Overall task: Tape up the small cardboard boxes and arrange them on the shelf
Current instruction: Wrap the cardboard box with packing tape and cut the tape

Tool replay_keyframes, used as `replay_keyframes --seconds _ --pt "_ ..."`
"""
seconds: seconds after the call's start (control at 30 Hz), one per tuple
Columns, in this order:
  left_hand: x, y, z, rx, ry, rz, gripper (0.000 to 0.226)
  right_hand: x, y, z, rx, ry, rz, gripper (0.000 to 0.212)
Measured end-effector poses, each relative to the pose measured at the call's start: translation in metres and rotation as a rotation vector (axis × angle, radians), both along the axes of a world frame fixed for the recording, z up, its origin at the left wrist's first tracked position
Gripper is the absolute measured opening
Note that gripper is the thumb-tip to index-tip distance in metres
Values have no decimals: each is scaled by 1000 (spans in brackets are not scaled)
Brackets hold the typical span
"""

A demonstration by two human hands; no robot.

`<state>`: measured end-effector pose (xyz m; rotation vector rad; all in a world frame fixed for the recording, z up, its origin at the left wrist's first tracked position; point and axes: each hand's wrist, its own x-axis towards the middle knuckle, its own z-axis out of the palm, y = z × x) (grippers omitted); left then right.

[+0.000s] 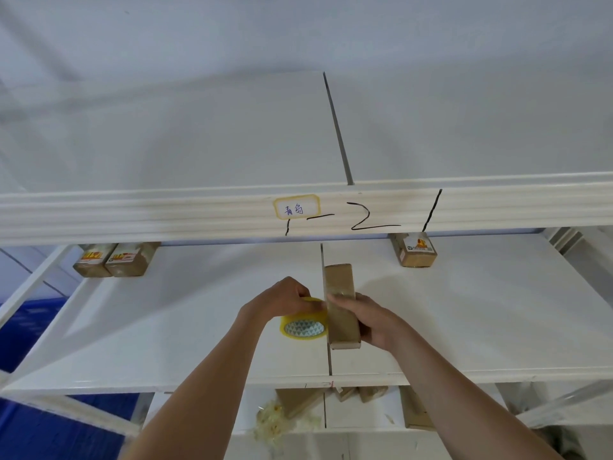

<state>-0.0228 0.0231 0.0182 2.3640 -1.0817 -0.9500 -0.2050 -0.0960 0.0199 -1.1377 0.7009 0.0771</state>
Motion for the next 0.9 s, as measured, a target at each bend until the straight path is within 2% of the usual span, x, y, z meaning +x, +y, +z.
replay_keyframes --seconds 0.17,0.3,0.4,0.53,0.7,0.8,0.9 --pt "-1 -1 -7 13 -50 -6 44 1 -1 -3 -79 55 -35 50" --pt "-4 -4 -13 -13 -94 27 34 7 3 -7 -199 103 -52 51" --pt "-4 -7 -11 -34 -101 29 43 6 4 -10 -222 102 -66 49" --pt "-2 -5 -11 -5 -23 15 52 7 -1 -12 -277 138 -55 41" --pt "7 5 -14 -22 122 8 30 7 -11 -14 -325 200 -63 46" --pt "12 8 -14 -25 146 3 37 6 -15 -16 -322 211 -64 43" --pt "16 7 -15 -5 97 3 45 6 -15 -17 -330 222 -59 56"
